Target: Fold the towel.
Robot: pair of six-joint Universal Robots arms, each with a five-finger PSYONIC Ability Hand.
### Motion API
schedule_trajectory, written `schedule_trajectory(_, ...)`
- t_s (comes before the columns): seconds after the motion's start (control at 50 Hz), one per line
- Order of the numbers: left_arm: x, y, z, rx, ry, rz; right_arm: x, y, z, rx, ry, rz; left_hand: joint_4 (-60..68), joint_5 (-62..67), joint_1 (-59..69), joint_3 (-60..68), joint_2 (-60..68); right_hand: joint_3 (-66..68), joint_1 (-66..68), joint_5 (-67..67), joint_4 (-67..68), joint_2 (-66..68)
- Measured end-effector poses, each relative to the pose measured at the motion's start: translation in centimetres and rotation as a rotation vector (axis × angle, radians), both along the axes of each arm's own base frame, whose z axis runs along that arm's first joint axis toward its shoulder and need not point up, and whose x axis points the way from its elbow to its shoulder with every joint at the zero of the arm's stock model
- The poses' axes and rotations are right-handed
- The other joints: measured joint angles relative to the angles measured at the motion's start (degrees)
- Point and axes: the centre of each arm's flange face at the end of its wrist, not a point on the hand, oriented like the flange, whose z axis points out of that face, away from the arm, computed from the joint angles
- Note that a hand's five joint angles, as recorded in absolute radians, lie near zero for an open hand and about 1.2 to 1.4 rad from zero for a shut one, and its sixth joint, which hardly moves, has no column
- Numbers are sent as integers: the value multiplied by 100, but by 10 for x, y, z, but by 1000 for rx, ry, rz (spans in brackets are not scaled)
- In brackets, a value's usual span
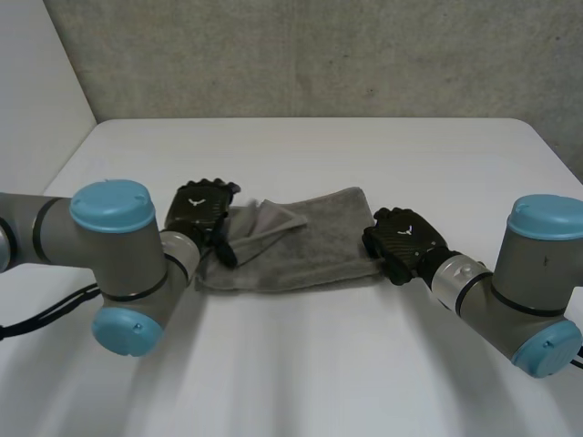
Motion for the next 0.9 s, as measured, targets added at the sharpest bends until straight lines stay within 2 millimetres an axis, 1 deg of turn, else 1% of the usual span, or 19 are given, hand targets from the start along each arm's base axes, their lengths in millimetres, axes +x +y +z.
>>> schedule_trajectory(0.06, 8, -6, 1, -1, 0, 34, 0, 0, -1, -4, -2, -1, 0, 0, 0, 0, 0, 0, 427, 561, 0, 528)
schedule_trajectory(0.18, 22, -12, 1, 10, 0, 75, -1, 2, -2, -4, -4, 0, 0, -2, 0, 0, -1, 0, 428, 571, 0, 556)
schedule_trajectory(0.26, 29, -12, 0, 24, -5, 87, -1, 4, 2, -7, -6, 2, 0, 0, 0, 0, -1, 0, 429, 572, 0, 557)
schedule_trajectory(0.34, 30, -7, 4, 24, -3, 83, 1, 4, 12, -32, -14, 8, 0, 0, 0, 0, -1, 0, 429, 590, 0, 557)
schedule_trajectory(0.42, 29, -2, 18, -4, 14, 73, 7, 1, 27, -82, -31, 26, 0, 0, 0, 0, -1, 0, 491, 591, 0, 558)
schedule_trajectory(0.46, 29, -1, 25, -18, 21, 70, 14, 2, 34, -107, -41, 47, 0, 0, 0, 0, -1, 0, 491, 591, 0, 558)
schedule_trajectory(0.52, 29, 1, 38, -46, 35, 68, 38, 9, 53, -172, -72, 122, 0, 0, 0, 0, -1, 0, 534, 618, 0, 583)
schedule_trajectory(0.54, 29, 2, 40, -50, 37, 68, 42, 10, 56, -182, -77, 135, 0, 0, 0, 0, -1, 0, 536, 618, 0, 583)
schedule_trajectory(0.58, 31, 3, 47, -65, 44, 69, 60, 17, 67, -223, -101, 192, 0, 0, 0, 0, -1, 0, 537, 618, 0, 583)
schedule_trajectory(0.66, 35, 4, 58, -91, 55, 79, 95, 32, 77, -273, -142, 313, 0, 0, 0, 0, -1, 0, 612, 618, 0, 583)
schedule_trajectory(0.68, 37, 3, 61, -96, 57, 85, 104, 37, 78, -280, -151, 345, 0, 0, 0, 0, -1, 0, 623, 618, 0, 583)
schedule_trajectory(0.7, 39, 3, 62, -98, 58, 88, 108, 39, 78, -282, -155, 358, 0, 0, 0, 0, -1, 0, 626, 618, 0, 583)
schedule_trajectory(0.74, 45, 0, 67, -111, 63, 109, 126, 50, 75, -289, -170, 421, 0, 0, 0, 0, -1, 0, 644, 618, 0, 584)
schedule_trajectory(0.76, 47, -1, 68, -114, 64, 114, 130, 52, 74, -290, -173, 435, 0, 0, 0, 0, -1, 0, 657, 618, 0, 584)
schedule_trajectory(0.8, 58, -6, 74, -131, 69, 149, 147, 63, 68, -290, -185, 492, 0, 0, 0, 0, -2, 0, 679, 618, 0, 584)
schedule_trajectory(0.84, 66, -10, 78, -142, 73, 173, 156, 69, 62, -287, -189, 520, 0, 0, 0, 0, -2, 0, 682, 618, 0, 584)
schedule_trajectory(0.86, 72, -12, 81, -151, 76, 191, 164, 75, 56, -281, -192, 545, 0, 0, 0, 0, -2, 0, 687, 618, 0, 584)
schedule_trajectory(0.9, 78, -15, 83, -162, 79, 210, 170, 81, 50, -275, -193, 566, 0, 0, 0, 0, -2, 0, 705, 618, 0, 589)
